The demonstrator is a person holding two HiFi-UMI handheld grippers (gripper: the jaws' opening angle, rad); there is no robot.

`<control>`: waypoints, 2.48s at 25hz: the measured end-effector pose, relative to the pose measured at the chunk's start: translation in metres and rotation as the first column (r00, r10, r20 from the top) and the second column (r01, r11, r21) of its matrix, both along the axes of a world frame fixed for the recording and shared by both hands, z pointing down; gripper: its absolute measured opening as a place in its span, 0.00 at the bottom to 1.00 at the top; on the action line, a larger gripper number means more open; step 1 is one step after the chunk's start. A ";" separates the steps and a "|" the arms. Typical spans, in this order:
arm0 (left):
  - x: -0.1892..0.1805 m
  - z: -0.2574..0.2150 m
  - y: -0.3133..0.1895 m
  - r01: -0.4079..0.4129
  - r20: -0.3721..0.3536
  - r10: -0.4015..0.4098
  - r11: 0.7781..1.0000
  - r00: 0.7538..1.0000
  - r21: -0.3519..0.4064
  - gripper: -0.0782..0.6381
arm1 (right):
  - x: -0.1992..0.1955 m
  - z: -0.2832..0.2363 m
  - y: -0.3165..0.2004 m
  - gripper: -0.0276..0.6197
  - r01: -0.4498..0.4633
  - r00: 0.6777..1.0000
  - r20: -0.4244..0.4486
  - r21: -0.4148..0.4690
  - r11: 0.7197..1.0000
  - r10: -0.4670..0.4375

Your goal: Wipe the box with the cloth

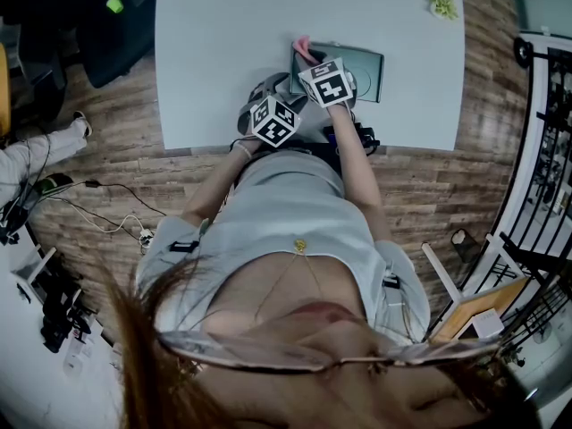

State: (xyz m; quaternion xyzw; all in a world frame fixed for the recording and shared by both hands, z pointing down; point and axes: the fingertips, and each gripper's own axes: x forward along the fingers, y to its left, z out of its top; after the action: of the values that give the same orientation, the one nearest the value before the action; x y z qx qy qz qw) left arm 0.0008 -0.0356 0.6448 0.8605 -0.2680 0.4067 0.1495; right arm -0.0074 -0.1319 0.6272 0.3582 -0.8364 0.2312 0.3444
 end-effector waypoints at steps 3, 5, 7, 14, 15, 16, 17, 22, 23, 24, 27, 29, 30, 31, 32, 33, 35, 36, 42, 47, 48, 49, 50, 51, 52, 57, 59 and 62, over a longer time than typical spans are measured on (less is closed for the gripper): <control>0.000 0.001 0.000 0.001 -0.002 -0.001 1.000 1.000 -0.002 0.54 | 0.003 -0.003 0.000 0.11 -0.003 1.000 0.014 0.020 1.000 0.002; 0.000 0.001 0.000 0.000 -0.001 0.000 1.000 1.000 -0.003 0.54 | 0.013 -0.009 0.000 0.11 -0.027 1.000 0.017 0.042 0.999 0.026; 0.000 0.002 0.000 -0.002 0.001 0.002 1.000 1.000 -0.003 0.54 | 0.029 -0.018 0.000 0.11 -0.069 0.997 0.023 0.064 0.996 0.068; 0.000 0.000 0.000 0.000 0.004 0.000 1.000 1.000 -0.007 0.54 | 0.115 -0.022 0.015 0.11 -0.217 0.973 -0.060 0.070 0.974 0.221; 0.000 0.000 0.000 0.001 0.005 -0.001 1.000 1.000 -0.007 0.54 | 0.127 -0.022 0.018 0.11 -0.240 0.967 -0.069 0.066 0.968 0.245; 0.000 -0.001 0.000 0.002 0.004 -0.002 1.000 1.000 -0.006 0.54 | 0.138 -0.021 0.020 0.11 -0.263 0.961 -0.077 0.061 0.963 0.267; 0.000 -0.001 0.001 0.002 0.003 -0.002 1.000 1.000 -0.006 0.54 | 0.147 -0.019 0.023 0.11 -0.282 0.955 -0.084 0.056 0.958 0.286; 0.000 0.001 0.000 0.002 0.002 -0.002 1.000 1.000 -0.009 0.54 | 0.178 -0.010 0.031 0.11 -0.332 0.932 -0.141 0.045 0.942 0.335; 0.000 0.001 0.000 0.003 0.002 -0.003 1.000 1.000 -0.009 0.54 | 0.181 -0.007 0.032 0.11 -0.334 0.928 -0.157 0.044 0.941 0.337; 0.000 0.002 -0.001 0.003 0.002 -0.003 1.000 1.000 -0.009 0.54 | 0.184 -0.005 0.033 0.11 -0.333 0.926 -0.171 0.043 0.942 0.336; 0.001 0.003 -0.001 0.003 0.001 -0.003 1.000 1.000 -0.009 0.54 | 0.187 0.002 0.035 0.11 -0.330 0.923 -0.196 0.036 0.943 0.331; 0.001 0.002 -0.001 0.002 0.000 -0.002 1.000 1.000 -0.008 0.54 | 0.187 0.003 0.036 0.11 -0.338 0.921 -0.193 0.037 0.941 0.338; 0.001 0.002 -0.001 0.003 0.001 -0.003 1.000 1.000 -0.008 0.54 | 0.187 0.003 0.036 0.11 -0.342 0.920 -0.188 0.040 0.939 0.343; 0.001 0.002 0.000 0.004 0.001 -0.004 1.000 1.000 -0.009 0.54 | 0.187 0.003 0.036 0.11 -0.346 0.919 -0.184 0.043 0.937 0.348; 0.000 0.002 0.000 0.005 0.002 -0.005 1.000 1.000 -0.010 0.54 | 0.187 0.003 0.037 0.11 -0.350 0.918 -0.181 0.044 0.936 0.352; 0.001 0.002 0.000 0.006 0.002 -0.006 1.000 1.000 -0.011 0.54 | 0.187 0.003 0.037 0.11 -0.354 0.917 -0.179 0.044 0.934 0.356; 0.000 0.002 0.000 0.005 0.002 -0.005 1.000 1.000 -0.012 0.54 | 0.186 0.003 0.037 0.11 -0.355 0.917 -0.182 0.039 0.934 0.356; 0.000 0.003 0.000 0.005 0.002 -0.005 1.000 1.000 -0.012 0.54 | 0.185 0.003 0.037 0.11 -0.351 0.918 -0.186 0.037 0.936 0.351; 0.000 0.003 0.000 0.005 0.003 -0.005 1.000 1.000 -0.011 0.54 | 0.171 0.004 0.041 0.11 -0.301 0.932 -0.204 0.019 0.953 0.298; 0.001 0.002 0.000 0.004 0.003 -0.004 1.000 1.000 -0.011 0.54 | 0.161 0.009 0.043 0.11 -0.266 0.938 -0.225 0.015 0.964 0.263; 0.001 0.002 0.000 0.004 0.003 -0.004 1.000 1.000 -0.011 0.54 | 0.159 0.008 0.043 0.11 -0.265 0.939 -0.222 0.013 0.964 0.261; 0.000 0.002 0.000 0.005 0.003 -0.005 1.000 1.000 -0.011 0.54 | 0.157 0.008 0.043 0.11 -0.263 0.941 -0.216 0.010 0.965 0.259; 0.000 0.002 0.000 0.005 0.004 -0.005 1.000 1.000 -0.011 0.54 | 0.155 0.007 0.043 0.11 -0.261 0.944 -0.207 0.005 0.965 0.256; 0.000 0.002 0.000 0.005 0.005 -0.005 1.000 1.000 -0.010 0.54 | 0.152 0.007 0.043 0.11 -0.258 0.947 -0.197 -0.001 0.966 0.253; 0.000 0.002 0.000 0.005 0.005 -0.004 1.000 1.000 -0.009 0.54 | 0.149 0.007 0.042 0.11 -0.253 0.950 -0.189 -0.005 0.967 0.248; 0.000 0.003 -0.001 0.003 0.008 -0.003 1.000 1.000 -0.010 0.54 | 0.136 0.008 0.042 0.11 -0.223 0.960 -0.177 -0.024 0.975 0.215; 0.000 0.003 -0.001 0.004 0.008 -0.004 1.000 1.000 -0.011 0.54 | 0.131 0.008 0.042 0.11 -0.208 0.965 -0.171 -0.034 0.978 0.199; 0.000 0.004 -0.001 0.004 0.009 -0.004 1.000 1.000 -0.010 0.54 | 0.123 0.008 0.043 0.11 -0.182 0.972 -0.161 -0.046 0.982 0.172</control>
State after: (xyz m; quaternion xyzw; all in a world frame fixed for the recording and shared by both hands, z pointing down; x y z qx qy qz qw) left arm 0.0008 -0.0370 0.6484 0.8575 -0.2682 0.4114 0.1535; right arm 0.1152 -0.0886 0.6349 0.4377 -0.7641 0.2574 0.3979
